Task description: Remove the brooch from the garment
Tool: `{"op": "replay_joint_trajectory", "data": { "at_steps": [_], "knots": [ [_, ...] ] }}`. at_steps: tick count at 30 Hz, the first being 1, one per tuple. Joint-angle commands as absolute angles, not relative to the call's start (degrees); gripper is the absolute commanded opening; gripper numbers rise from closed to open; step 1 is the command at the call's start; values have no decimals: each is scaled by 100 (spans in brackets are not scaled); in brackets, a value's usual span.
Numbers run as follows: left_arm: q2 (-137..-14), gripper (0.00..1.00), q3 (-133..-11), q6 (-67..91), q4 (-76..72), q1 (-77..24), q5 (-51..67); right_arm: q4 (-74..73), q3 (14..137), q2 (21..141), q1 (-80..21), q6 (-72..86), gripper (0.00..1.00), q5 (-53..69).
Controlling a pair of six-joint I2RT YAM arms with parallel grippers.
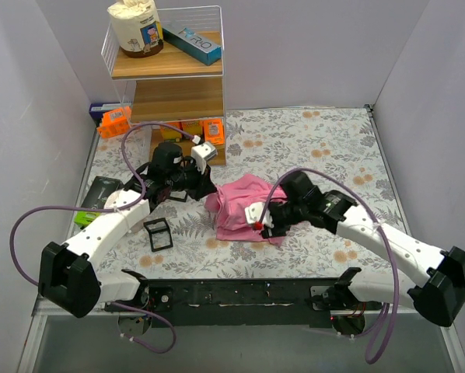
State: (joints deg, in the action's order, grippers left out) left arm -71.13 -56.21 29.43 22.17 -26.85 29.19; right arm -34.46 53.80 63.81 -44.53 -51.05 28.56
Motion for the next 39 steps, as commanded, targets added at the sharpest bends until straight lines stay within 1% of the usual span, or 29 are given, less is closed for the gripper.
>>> {"op": "replay_joint_trajectory", "data": {
  "at_steps": [1,4,5,6,9,11,12,16,19,22,28,31,32,33,35,39],
  "knots": [
    [-7259,0,-5511,3822,1670,-2322,3022,-2551,5028,6722,-5386,-5950,53,2540],
    [-7339,0,-5449,4306,1582,-2092,3374,-1523,4773,7239,-5817,-5714,51,2435],
    [-7400,0,-5458,4376,1582,-2066,3445,-1129,4764,7407,-5975,-5591,49,2356],
    [-7426,0,-5475,4447,1591,-2031,3506,-908,4738,7740,-6029,-5529,48,2355],
    [-7444,0,-5528,4684,1591,-2013,3630,-188,4667,8129,-6204,-5344,45,2312],
    [-7383,0,-5555,4729,1600,-1986,3630,-53,4676,8515,-6310,-5291,45,2163],
    [-7357,0,-5546,4729,1626,-1960,3630,304,4667,8717,-6311,-5143,44,2093],
    [-7216,0,-5494,4623,1670,-1899,3612,920,4676,9105,-6319,-4817,44,1662],
    [-7154,0,-5458,4553,1696,-1864,3612,818,4904,9368,-6328,-4685,46,1749],
    [-7111,0,-5484,4570,1749,-1846,3656,949,4957,9605,-6398,-4641,47,1556],
    [-7031,0,-5546,4562,1854,-1784,3744,826,5027,10028,-6398,-4851,47,1389],
    [-6979,0,-5529,4562,1872,-1767,3797,651,5036,10177,-6398,-4983,41,1362],
    [-6952,0,-5528,4553,1863,-1767,3797,563,5045,10213,-6398,-5018,35,1380],
    [-6943,0,-5502,4553,1872,-1767,3814,449,5045,10256,-6398,-5062,33,1362],
    [-6926,0,-5485,4526,1863,-1767,3806,361,4975,10231,-6398,-5028,31,1301],
    [-6882,0,-5467,4535,1828,-1758,3788,264,4703,9924,-6398,-4799,33,1283]
  ]
}}
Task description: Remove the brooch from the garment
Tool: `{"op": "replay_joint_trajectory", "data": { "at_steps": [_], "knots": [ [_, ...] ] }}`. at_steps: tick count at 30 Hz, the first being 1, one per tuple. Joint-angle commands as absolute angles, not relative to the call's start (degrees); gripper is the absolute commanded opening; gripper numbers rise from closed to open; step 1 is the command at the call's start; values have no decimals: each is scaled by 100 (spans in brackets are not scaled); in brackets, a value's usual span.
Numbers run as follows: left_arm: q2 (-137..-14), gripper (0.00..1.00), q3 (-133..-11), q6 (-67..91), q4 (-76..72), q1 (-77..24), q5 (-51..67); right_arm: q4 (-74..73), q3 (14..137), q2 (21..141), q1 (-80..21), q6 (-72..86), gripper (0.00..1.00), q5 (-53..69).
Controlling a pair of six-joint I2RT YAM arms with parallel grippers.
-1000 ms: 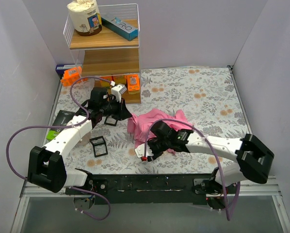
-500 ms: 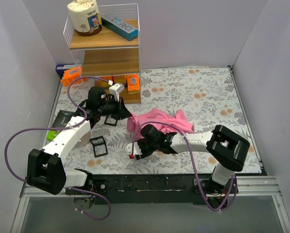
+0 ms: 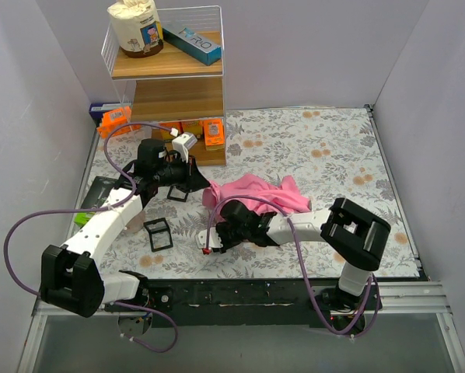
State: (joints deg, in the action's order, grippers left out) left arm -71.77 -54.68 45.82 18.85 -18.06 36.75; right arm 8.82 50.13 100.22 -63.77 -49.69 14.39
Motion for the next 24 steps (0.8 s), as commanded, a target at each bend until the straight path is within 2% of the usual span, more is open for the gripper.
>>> {"op": "replay_joint_trajectory", "data": {
  "at_steps": [1,8,13,20,24],
  "knots": [
    [-6882,0,-5467,4535,1828,-1758,3779,238,4641,9879,-6398,-4703,33,1292],
    [-6873,0,-5546,4517,1916,-1670,3797,282,4034,9528,-6302,-4185,40,1475],
    [-6873,0,-5537,4588,1898,-1617,3946,325,4016,9545,-6188,-3815,40,1819],
    [-6776,0,-5458,4640,1960,-1573,4034,-605,5483,10220,-6108,-2980,42,2530],
    [-6785,0,-5423,4719,1916,-1538,4104,-738,5994,10774,-6108,-2874,45,2356]
  ]
}}
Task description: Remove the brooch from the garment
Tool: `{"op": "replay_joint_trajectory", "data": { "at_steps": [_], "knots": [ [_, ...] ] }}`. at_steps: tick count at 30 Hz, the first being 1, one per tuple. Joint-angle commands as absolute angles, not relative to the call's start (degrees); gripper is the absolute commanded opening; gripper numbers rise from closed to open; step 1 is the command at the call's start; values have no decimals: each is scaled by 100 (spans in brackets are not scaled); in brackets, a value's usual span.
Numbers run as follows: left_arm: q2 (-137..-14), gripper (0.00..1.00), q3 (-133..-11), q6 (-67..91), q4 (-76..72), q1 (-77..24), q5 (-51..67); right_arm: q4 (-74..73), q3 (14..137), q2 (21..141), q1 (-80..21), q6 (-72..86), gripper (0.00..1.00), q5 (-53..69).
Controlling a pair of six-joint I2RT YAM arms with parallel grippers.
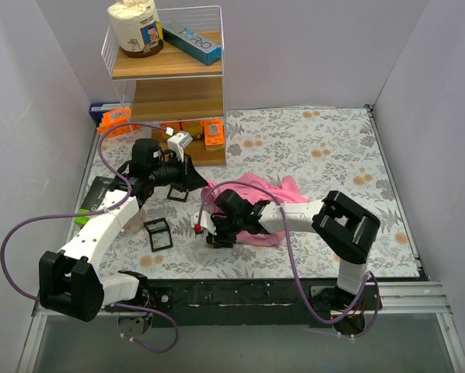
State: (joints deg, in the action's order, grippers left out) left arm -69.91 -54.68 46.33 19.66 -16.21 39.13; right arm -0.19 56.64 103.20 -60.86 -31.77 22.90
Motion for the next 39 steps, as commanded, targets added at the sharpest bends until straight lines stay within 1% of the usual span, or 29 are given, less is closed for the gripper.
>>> {"op": "replay_joint_trajectory", "data": {
  "at_steps": [1,3,7,12,15,18,21,22,24,27,30,32,33,34,35,37,39],
  "knots": [
    [-6785,0,-5414,4728,1899,-1529,4131,-677,6029,10845,-6100,-2831,45,2277],
    [-6812,0,-5432,4763,1881,-1512,4175,-686,6056,10942,-6100,-2813,44,2092],
    [-6829,0,-5493,4764,1925,-1477,4184,-729,6029,10706,-6038,-2567,37,1960],
    [-6838,0,-5484,4737,1934,-1450,4192,-616,5951,10056,-6038,-2207,35,2180],
    [-6847,0,-5502,4746,1934,-1407,4201,-519,5976,10037,-6047,-2031,35,2066],
    [-6864,0,-5519,4755,1942,-1354,4210,-518,6099,10239,-6047,-1978,38,1785],
    [-6891,0,-5511,4825,1916,-1301,4254,-396,6126,10406,-6047,-1934,44,1477],
    [-6891,0,-5511,4843,1925,-1283,4280,-317,6135,10450,-6047,-1916,48,1433],
    [-6891,0,-5528,4852,1942,-1257,4298,-220,6126,10573,-6047,-1881,53,1371],
    [-6917,0,-5572,4817,2021,-1231,4315,-53,6152,10749,-6056,-1758,54,1187],
    [-6926,0,-5564,4816,2065,-1204,4333,298,6143,10898,-6047,-1653,54,889],
    [-6935,0,-5529,4816,2074,-1195,4342,334,6161,11029,-6038,-1696,31,861],
    [-6935,0,-5520,4816,2066,-1187,4342,334,6135,11048,-6029,-1731,23,896],
    [-6935,0,-5511,4808,2065,-1187,4342,325,6126,11048,-6003,-1766,4,914],
    [-6926,0,-5493,4790,2092,-1178,4342,299,6109,10970,-5986,-1784,1,923],
    [-6908,0,-5493,4712,2109,-1169,4333,98,6065,10785,-5863,-1863,1,984],
    [-6864,0,-5458,4632,2109,-1160,4316,-226,6047,10276,-5784,-2090,1,1116]
  ]
}}
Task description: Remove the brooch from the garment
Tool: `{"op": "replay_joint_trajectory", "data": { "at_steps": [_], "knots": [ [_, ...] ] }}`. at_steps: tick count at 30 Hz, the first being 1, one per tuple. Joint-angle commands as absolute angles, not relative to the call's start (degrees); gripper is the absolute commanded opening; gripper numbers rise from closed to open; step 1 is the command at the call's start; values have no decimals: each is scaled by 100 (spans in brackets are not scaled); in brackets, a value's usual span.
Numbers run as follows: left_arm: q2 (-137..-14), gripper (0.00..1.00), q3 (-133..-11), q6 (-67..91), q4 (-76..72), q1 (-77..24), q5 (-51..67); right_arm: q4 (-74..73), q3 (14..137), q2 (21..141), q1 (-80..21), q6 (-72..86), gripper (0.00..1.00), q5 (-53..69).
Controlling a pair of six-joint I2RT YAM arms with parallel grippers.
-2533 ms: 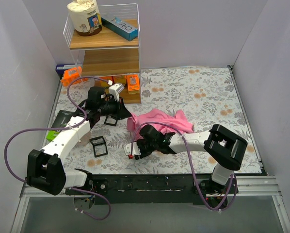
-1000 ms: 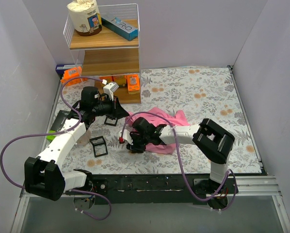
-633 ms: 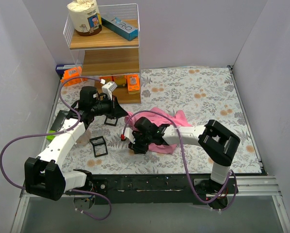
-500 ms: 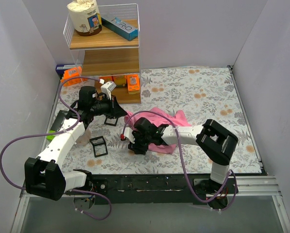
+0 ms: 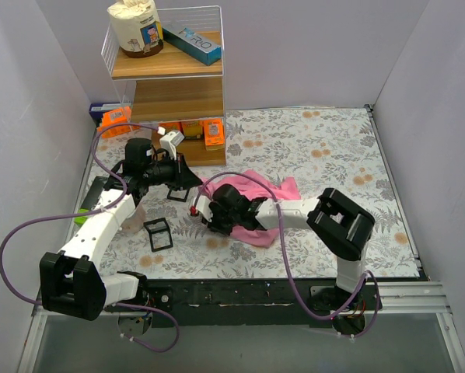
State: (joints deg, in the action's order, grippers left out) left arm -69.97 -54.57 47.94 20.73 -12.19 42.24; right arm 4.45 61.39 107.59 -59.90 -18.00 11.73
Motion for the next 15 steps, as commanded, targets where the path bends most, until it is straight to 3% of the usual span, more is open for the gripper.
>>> {"op": "replay_joint_trajectory", "data": {
  "at_steps": [1,9,15],
  "knots": [
    [-6847,0,-5432,4588,2109,-1160,4307,-420,5951,10066,-5679,-2170,1,1186],
    [-6768,0,-5344,4360,2162,-1160,4219,-1484,5844,7560,-5028,-2506,1,1714],
    [-6715,0,-5782,3720,2610,-1134,3938,-1898,6661,6891,-4010,-1521,1,704]
  ]
}}
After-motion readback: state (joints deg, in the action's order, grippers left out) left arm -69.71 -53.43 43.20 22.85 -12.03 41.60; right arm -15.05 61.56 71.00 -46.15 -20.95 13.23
